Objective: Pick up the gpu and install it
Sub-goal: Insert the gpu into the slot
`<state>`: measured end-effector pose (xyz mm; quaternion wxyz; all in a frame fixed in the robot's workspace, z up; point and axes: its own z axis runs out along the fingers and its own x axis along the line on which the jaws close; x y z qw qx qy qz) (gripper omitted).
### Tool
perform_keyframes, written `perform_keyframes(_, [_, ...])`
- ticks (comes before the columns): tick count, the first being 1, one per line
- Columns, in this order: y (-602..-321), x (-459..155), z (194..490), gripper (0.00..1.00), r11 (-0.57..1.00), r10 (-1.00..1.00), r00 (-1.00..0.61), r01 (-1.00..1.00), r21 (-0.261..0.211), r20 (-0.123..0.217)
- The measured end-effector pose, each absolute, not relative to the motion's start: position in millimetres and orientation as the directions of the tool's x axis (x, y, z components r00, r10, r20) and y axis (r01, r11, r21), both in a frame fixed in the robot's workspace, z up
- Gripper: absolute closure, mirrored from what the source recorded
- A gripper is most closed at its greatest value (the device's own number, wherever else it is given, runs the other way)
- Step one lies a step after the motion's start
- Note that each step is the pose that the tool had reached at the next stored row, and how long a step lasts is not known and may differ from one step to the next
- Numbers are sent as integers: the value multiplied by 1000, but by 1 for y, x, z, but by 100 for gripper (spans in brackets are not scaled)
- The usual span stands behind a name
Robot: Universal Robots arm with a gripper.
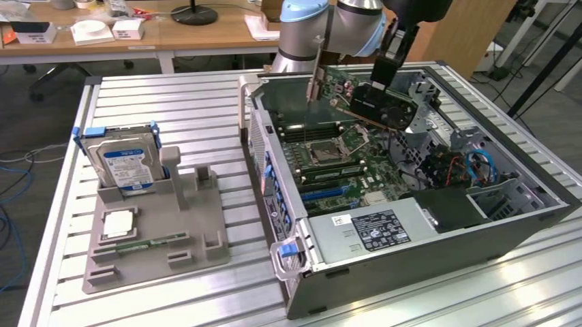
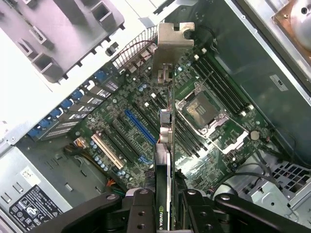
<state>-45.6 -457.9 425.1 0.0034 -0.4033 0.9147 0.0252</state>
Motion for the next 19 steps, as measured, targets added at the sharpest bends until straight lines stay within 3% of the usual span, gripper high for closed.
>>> perform_keyframes(19, [-458, -46, 425, 74, 596, -802, -597, -802, 43, -26])
